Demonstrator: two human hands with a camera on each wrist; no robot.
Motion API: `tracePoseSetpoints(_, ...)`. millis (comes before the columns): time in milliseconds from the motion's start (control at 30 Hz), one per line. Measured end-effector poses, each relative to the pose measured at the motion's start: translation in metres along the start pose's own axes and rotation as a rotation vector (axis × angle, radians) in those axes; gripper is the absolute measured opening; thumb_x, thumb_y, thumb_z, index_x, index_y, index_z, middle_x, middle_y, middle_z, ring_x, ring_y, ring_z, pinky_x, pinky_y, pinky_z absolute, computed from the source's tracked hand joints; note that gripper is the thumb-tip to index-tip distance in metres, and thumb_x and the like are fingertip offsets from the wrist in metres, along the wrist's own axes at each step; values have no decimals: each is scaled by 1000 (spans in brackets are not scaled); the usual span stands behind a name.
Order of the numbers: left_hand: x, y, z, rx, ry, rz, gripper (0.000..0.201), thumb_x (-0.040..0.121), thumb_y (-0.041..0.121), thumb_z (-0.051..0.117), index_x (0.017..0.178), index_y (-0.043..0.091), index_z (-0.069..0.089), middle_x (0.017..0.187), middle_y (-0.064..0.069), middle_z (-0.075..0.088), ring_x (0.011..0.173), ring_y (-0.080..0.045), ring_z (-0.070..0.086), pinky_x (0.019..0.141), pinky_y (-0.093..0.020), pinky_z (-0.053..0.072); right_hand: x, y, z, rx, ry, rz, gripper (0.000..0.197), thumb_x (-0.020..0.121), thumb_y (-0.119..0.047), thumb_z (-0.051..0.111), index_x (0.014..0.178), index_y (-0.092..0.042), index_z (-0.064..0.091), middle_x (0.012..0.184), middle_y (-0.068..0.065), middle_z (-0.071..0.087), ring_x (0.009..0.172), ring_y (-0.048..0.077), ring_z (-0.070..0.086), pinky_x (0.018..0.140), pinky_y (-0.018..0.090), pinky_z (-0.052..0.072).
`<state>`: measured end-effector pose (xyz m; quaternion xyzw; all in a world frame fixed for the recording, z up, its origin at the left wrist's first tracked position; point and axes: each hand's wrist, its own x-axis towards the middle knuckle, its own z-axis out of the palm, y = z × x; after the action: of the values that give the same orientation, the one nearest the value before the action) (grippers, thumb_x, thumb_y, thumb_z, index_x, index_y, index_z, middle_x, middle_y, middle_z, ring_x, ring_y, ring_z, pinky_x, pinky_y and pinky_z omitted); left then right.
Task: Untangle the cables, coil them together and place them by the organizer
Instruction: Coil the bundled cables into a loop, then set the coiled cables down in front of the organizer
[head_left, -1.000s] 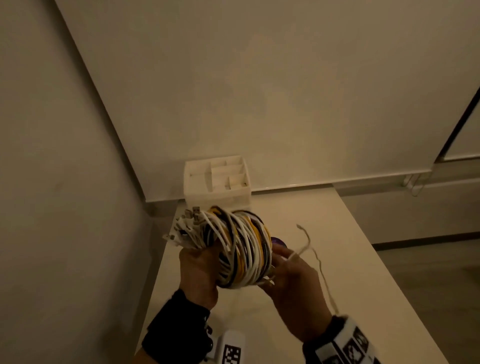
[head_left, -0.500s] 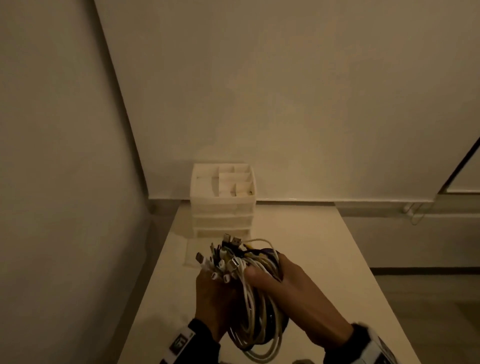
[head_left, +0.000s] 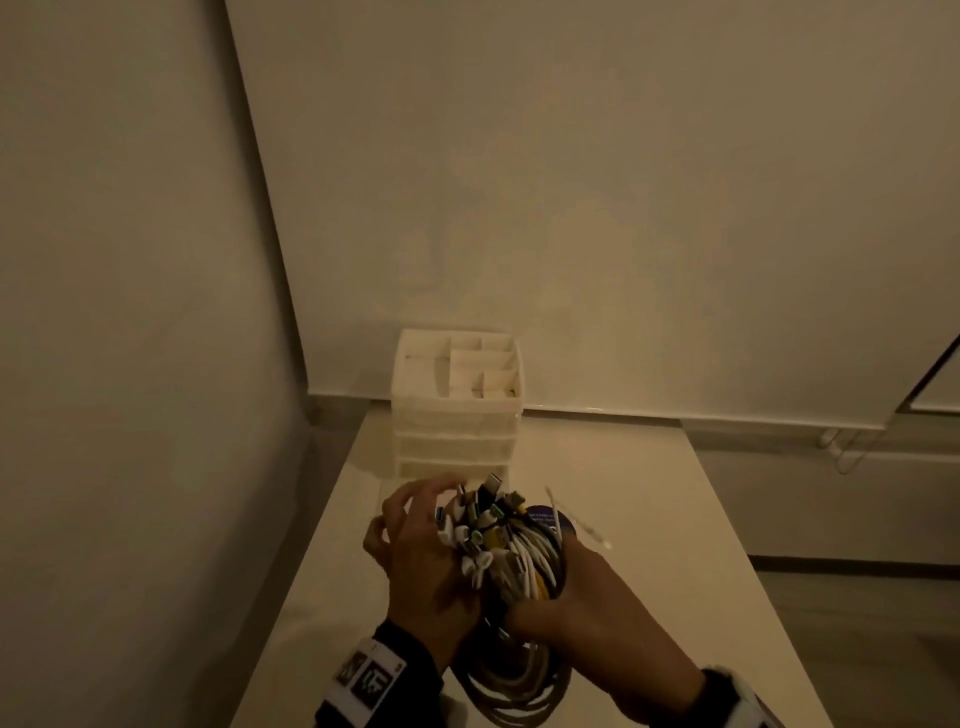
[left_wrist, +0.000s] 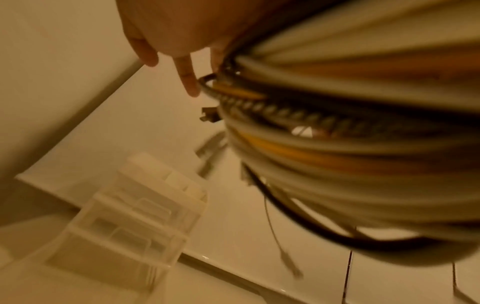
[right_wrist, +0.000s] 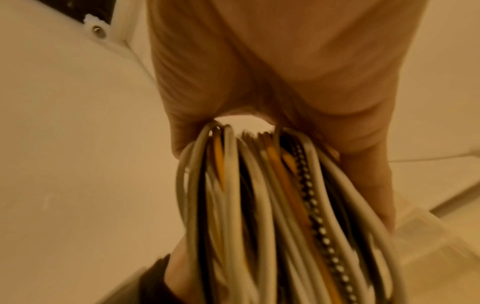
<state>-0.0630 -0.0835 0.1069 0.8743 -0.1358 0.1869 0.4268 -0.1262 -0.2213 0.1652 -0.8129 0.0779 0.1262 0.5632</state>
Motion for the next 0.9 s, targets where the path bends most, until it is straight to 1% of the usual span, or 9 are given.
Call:
tracePoseSetpoints(100, 6, 1, -13, -158, -68, 178, 56, 77, 47, 60, 127, 58, 38, 143, 0, 46, 142, -21, 28, 110, -43, 25, 2, 0, -8, 30, -75, -25, 51, 60, -12, 73, 110, -20, 62, 94, -1, 75, 85, 14, 72, 82, 34, 59)
tracePoseSetpoints(167, 14, -4, -10, -340, -211, 217, 75, 80, 41, 72, 142, 45, 30, 152, -1, 37, 144, -15, 26, 112, -34, 27, 5, -1, -14, 5, -106, -37, 48, 60, -12, 72, 108, -17, 64, 92, 1, 75, 83, 16, 73, 80, 33, 59)
tracePoseSetpoints(300, 16, -18, -32, -670, -406, 22, 56, 65, 62, 77, 113, 34, 69, 117, 11, 69, 118, -7, 58, 111, -38, 35, 5, -4, -25, -56, -153, -70, 41, 62, -9, 69, 103, -15, 67, 93, 11, 74, 85, 28, 71, 82, 42, 59)
tracePoseSetpoints(400, 15, 0, -31, -423, -589, 118, 35, 98, -1, 44, 127, 16, 55, 90, 12, 64, 65, 18, 61, 68, -6, 48, 5, -7, -32, -148, -192, -105, 39, 62, -15, 68, 101, -18, 68, 93, 10, 74, 85, 29, 70, 84, 45, 58)
tracePoseSetpoints(500, 5, 17, -35, -404, -640, 206, 75, 79, 16, 49, 109, 82, 34, 95, 49, 56, 86, 42, 35, 83, 7, 27, 7, -7, -38, -201, -240, -117, 43, 61, -24, 69, 104, -21, 66, 95, 6, 74, 85, 22, 71, 85, 45, 58)
tracePoseSetpoints(533, 10, 14, -31, -355, -686, 136, 65, 73, 27, 49, 105, 82, 38, 94, 43, 59, 89, 43, 32, 85, 6, 26, 9, -5, -40, -208, -248, -116, 44, 60, -27, 68, 103, -20, 66, 95, 6, 74, 86, 23, 71, 85, 46, 58)
tracePoseSetpoints(633, 9, 18, -20, -407, -573, 5, 37, 83, -1, 56, 120, 7, 58, 76, 2, 58, 71, 35, 44, 72, 2, 37, 16, -3, -43, -266, -216, -93, 55, 52, -37, 64, 103, -17, 65, 95, 10, 72, 86, 30, 69, 82, 53, 56)
tracePoseSetpoints(733, 14, 29, -18, -474, -518, -149, 35, 82, -15, 60, 88, 19, 55, 80, 10, 56, 66, 21, 56, 66, -4, 44, 22, -1, -50, -163, -125, -105, 62, 58, -44, 69, 116, -24, 60, 104, 3, 70, 93, 24, 69, 87, 51, 55)
tracePoseSetpoints(900, 27, 7, -1, -608, -220, -385, 22, 73, -7, 72, 91, 5, 68, 72, -8, 72, 70, -24, 69, 67, -39, 57, -21, 1, -62, -30, 396, -453, 52, 69, -60, 59, 117, -40, 58, 114, -19, 62, 105, -3, 59, 82, 15, 50)
